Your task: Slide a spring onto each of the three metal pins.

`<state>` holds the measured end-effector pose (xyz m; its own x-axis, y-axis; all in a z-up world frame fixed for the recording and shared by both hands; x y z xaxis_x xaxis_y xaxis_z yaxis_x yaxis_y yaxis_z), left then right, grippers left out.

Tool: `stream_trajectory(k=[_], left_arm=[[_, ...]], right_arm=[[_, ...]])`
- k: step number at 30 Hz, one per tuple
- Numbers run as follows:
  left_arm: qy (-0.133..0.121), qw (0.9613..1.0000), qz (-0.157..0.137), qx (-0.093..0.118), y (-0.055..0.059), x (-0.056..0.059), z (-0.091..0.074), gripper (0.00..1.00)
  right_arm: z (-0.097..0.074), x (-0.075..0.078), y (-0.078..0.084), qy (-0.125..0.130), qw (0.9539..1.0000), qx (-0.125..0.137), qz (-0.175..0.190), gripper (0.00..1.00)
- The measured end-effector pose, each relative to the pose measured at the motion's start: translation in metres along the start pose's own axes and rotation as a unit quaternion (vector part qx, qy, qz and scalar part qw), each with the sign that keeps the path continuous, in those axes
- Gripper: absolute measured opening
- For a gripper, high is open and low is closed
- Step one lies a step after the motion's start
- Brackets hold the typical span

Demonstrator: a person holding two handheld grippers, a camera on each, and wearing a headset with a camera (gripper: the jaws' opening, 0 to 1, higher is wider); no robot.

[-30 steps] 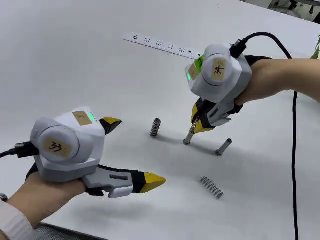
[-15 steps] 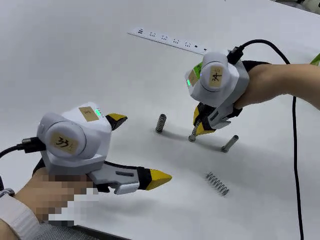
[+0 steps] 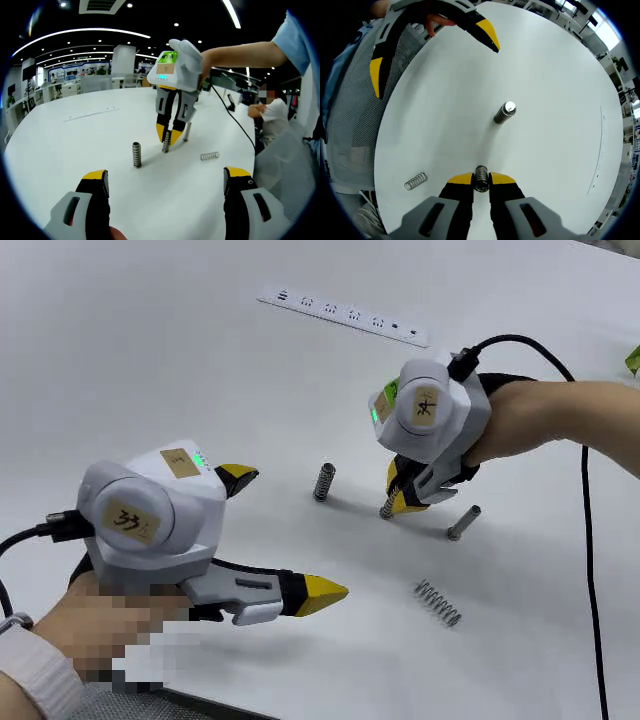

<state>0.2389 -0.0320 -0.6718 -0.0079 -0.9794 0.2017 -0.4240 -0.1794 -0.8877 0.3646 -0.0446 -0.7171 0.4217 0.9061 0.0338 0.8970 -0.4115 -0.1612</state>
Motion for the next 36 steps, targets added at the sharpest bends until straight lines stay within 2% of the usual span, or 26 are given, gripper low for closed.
stream_trajectory(k=[6, 14, 16, 19, 22, 26, 30, 36], left_arm=[[0.001, 1.0000, -0.001, -0.001, -0.0003, 0.0015, -0.0006, 0.97], [0.002, 0.9999, 0.009, -0.008, 0.0008, 0.0039, -0.0002, 0.92], [0.006, 0.9999, 0.008, -0.002, -0.0007, 0.0042, 0.0002, 0.94], [-0.004, 0.9999, 0.009, -0.008, 0.0016, 0.0011, 0.0009, 1.00], [-0.004, 1.0000, 0.005, -0.003, 0.0002, -0.0002, 0.0000, 1.00], [-0.008, 1.0000, 0.002, 0.000, -0.0010, -0.0023, -0.0007, 1.00], [-0.007, 1.0000, 0.001, 0.001, -0.0016, -0.0022, -0.0014, 1.00], [-0.001, 1.0000, 0.000, 0.006, -0.0028, 0.0010, -0.0020, 1.00]], right_arm=[[0.0039, -0.0008, 0.0018, 0.001, 1.0000, 0.004, 0.007, 0.13], [0.0055, -0.0039, 0.0022, 0.002, 0.9999, 0.006, 0.015, 0.13], [0.0059, -0.0046, 0.0027, 0.001, 0.9999, 0.005, 0.015, 0.13], [0.0062, -0.0053, 0.0033, -0.001, 0.9998, 0.006, 0.020, 0.13], [0.0065, -0.0054, 0.0038, -0.002, 0.9998, 0.006, 0.020, 0.14], [0.0072, -0.0066, 0.0022, -0.004, 0.9996, 0.013, 0.025, 0.22], [0.0058, -0.0026, -0.0004, 0.007, 0.9993, 0.024, 0.028, 0.31], [0.0029, 0.0012, -0.0019, 0.019, 0.9982, 0.035, 0.044, 0.63]])
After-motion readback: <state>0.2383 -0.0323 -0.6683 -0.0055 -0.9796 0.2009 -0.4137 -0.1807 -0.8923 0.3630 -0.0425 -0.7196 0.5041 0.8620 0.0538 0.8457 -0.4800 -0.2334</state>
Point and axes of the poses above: the centre of the closed fingertips' face, and the gripper's own axes: z roughly forward along the fingers, x roughly to its right, y roughly out of its underside, the point moved 2 cm from there along -z, roughly backward along the fingers, and after that the axes turned 4 degrees about -z, right-handed, at the moved point
